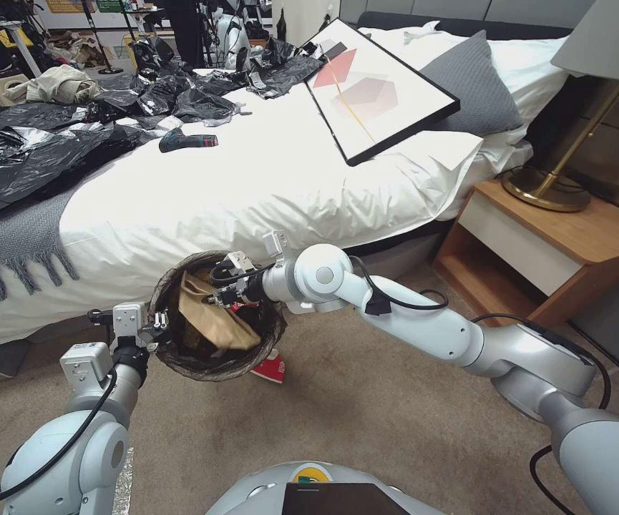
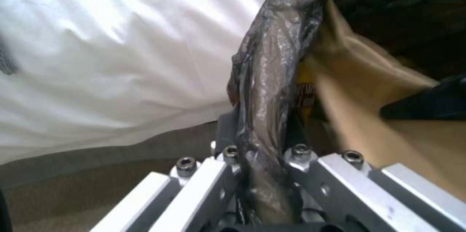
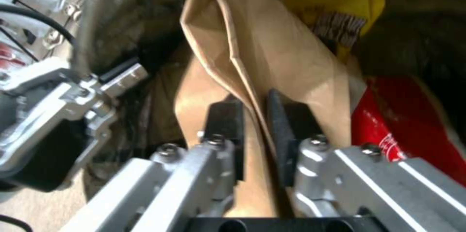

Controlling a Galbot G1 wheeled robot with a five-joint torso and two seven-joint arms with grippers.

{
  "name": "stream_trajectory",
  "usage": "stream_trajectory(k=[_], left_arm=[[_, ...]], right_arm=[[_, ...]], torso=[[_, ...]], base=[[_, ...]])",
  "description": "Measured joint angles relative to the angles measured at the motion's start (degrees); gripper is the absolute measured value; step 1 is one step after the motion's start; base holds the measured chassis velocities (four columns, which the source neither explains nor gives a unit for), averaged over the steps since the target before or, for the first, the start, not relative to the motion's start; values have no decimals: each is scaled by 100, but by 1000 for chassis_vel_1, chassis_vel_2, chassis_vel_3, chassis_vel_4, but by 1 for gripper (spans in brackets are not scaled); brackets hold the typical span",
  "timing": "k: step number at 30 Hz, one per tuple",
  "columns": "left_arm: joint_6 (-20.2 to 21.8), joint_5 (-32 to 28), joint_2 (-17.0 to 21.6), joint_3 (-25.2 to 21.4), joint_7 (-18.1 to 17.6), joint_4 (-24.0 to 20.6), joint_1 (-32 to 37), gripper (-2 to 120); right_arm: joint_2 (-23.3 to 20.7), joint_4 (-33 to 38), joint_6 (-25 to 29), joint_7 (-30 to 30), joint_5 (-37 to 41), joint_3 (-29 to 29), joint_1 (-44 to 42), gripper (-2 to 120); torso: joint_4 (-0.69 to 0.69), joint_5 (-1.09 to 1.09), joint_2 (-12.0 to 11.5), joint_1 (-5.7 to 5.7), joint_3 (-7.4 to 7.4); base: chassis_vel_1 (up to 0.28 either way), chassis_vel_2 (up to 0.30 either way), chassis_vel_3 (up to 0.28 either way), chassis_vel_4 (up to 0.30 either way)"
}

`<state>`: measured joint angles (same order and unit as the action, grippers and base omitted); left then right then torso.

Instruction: Pick up the trash bin, then pick up the garbage from the floor and place it into the trash bin.

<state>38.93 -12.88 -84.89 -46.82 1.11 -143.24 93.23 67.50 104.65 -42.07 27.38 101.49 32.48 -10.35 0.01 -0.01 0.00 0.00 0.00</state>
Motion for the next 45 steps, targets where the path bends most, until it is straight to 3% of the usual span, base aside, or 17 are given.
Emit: stream_trajectory(k=[5,7,10,11,20,26,32,35,39,45], left_arm=[[-2,6,-14,12,0,0,-79,0],[-3,6,-14,12,0,0,-89,0],[-3,-9,15,-2,-1,0,-111,0],[-3,-9,15,-2,-1,0,-111,0],[9,-47,49,-41,-6,0,-115,0],[3,-62,39,-44,-14,0,-83,0],[-27,-75,6,-47,-28,0,-90,0],[-61,-75,-11,-46,-50,0,-82,0],[-93,-85,-24,-64,-82,0,-48,0],[-135,-193,-25,-135,-177,0,-22,0]], right_arm=[[-304,396,-4,109,240,-152,132,41],[-352,448,-4,126,262,-160,151,43],[-637,839,-6,261,430,-285,239,60],[-637,839,-6,261,430,-285,239,60],[-1164,1957,-8,690,1246,-926,524,95],[-1565,2532,42,780,1428,-1560,588,100],[-2194,2763,271,498,268,-2357,37,100],[-2521,2780,350,423,-295,-3026,-739,100],[-2552,2725,381,339,-839,-3603,-1606,100],[-2265,2541,453,213,-1698,-3786,-2376,100]], torso=[[-2,1,0,0,0],[-1,1,0,0,-1],[-1,2,0,0,-1],[-1,2,0,0,-1],[-1,2,0,0,-1],[0,1,0,0,-1],[-2,1,0,0,-1],[-2,2,0,0,-1],[-3,3,0,0,-1],[1,2,0,0,0]], base=[[0,0,0,0],[0,0,0,0],[0,0,0,0],[0,0,0,0],[0,0,0,0],[0,0,0,0],[0,0,0,0],[0,0,0,0],[0,0,0,0],[0,0,0,0]])
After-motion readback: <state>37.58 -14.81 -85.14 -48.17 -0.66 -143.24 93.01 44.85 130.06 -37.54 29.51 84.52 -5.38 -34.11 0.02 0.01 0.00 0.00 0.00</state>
